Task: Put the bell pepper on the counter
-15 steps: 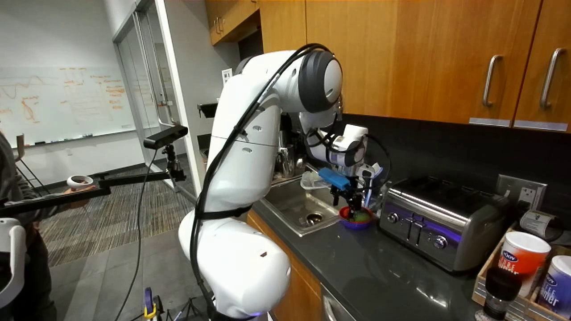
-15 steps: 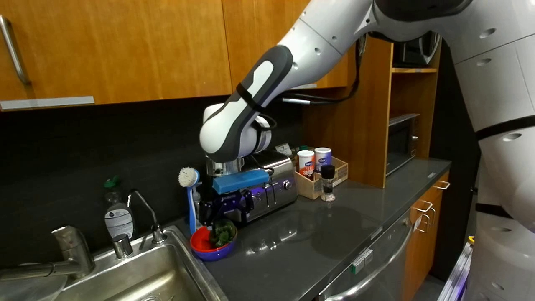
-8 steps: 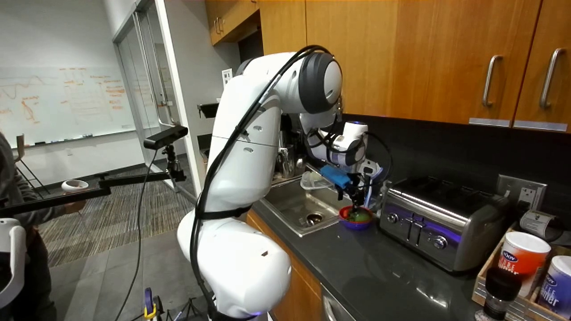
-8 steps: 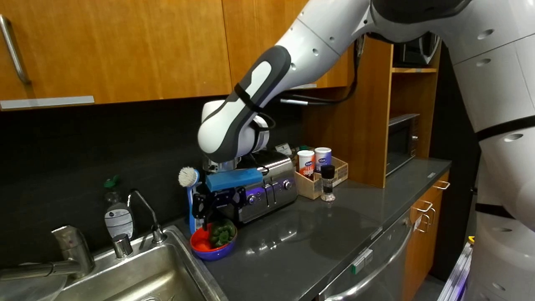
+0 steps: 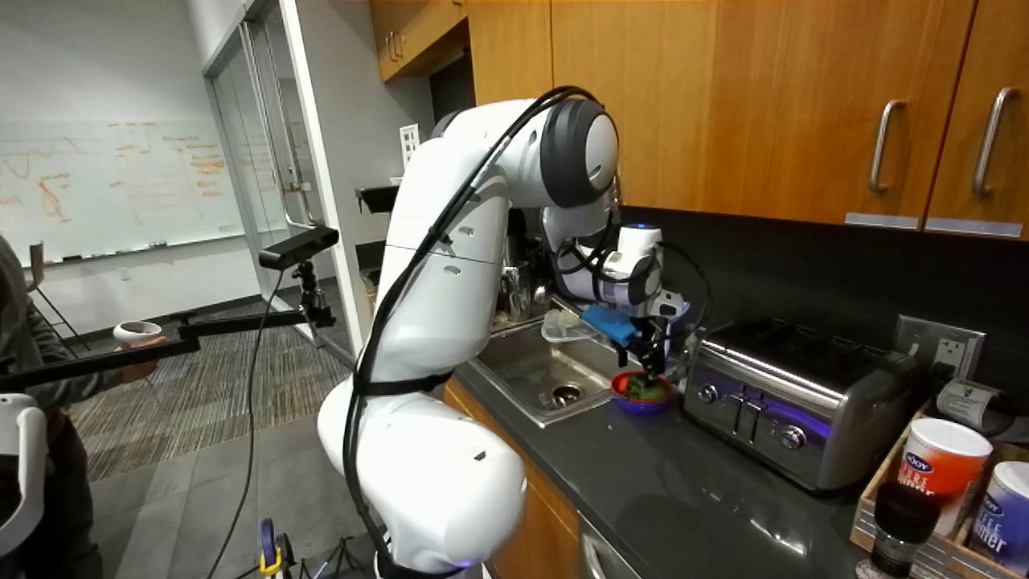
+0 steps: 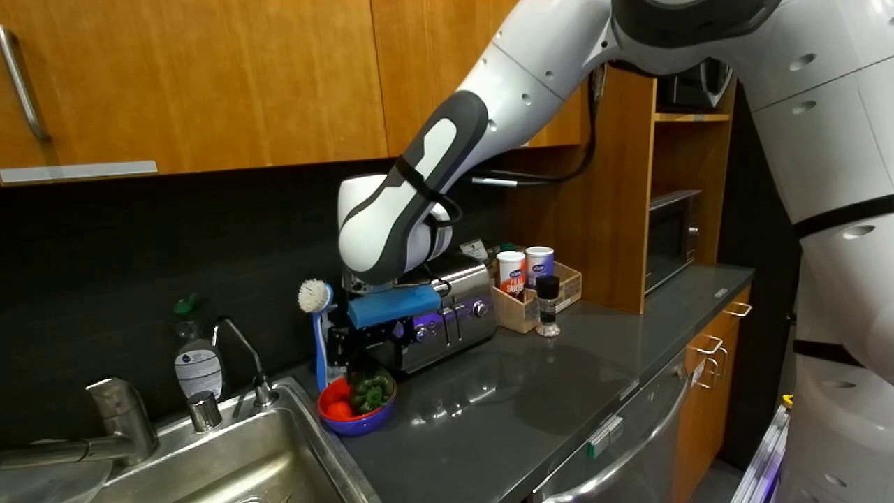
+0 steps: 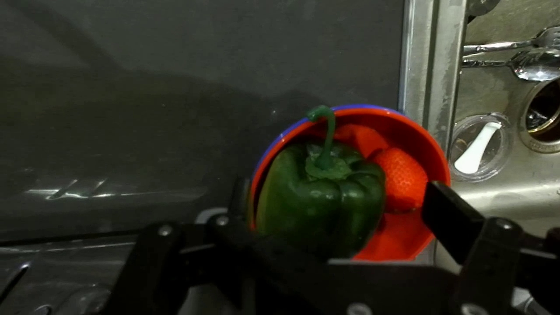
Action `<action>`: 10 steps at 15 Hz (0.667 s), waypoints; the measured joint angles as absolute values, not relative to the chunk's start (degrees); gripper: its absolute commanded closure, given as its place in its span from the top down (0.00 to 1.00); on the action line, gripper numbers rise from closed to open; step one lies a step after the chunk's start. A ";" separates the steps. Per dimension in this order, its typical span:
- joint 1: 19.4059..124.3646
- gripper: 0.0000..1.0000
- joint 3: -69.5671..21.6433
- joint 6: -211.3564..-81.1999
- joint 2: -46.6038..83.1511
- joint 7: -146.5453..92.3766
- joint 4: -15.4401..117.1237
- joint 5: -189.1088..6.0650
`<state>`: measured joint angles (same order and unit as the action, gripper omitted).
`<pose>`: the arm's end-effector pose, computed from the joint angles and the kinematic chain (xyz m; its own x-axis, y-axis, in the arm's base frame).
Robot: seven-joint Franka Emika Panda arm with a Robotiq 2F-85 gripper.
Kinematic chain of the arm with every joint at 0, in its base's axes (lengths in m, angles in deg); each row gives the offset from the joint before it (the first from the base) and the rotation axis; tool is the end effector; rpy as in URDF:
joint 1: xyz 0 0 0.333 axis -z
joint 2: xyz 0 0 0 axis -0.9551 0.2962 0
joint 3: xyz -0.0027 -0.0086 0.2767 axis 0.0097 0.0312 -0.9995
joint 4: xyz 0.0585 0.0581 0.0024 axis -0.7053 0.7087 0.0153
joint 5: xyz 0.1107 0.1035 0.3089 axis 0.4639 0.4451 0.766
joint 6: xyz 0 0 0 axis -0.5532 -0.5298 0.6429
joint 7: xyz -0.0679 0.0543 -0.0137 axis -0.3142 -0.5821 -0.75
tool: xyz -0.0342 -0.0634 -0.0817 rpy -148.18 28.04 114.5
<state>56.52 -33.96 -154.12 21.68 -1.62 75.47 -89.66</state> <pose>0.5169 0.2102 0.2789 0.9886 -0.1313 0.0733 -0.1263 -0.9896 -0.0689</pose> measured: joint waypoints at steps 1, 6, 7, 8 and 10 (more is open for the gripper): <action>56.38 1.00 -33.79 -154.39 21.68 -1.49 75.43 -89.73; 56.02 1.00 -33.35 -154.57 22.02 -0.75 75.39 -89.77; 56.02 1.00 -33.28 -154.57 22.15 -0.70 75.39 -89.77; 56.02 1.00 -33.19 -154.57 22.28 -0.69 75.39 -89.77; 56.02 1.00 -32.98 -154.62 22.53 -0.68 75.33 -89.77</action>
<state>56.02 -32.98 -154.62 22.53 -0.68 75.33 -89.77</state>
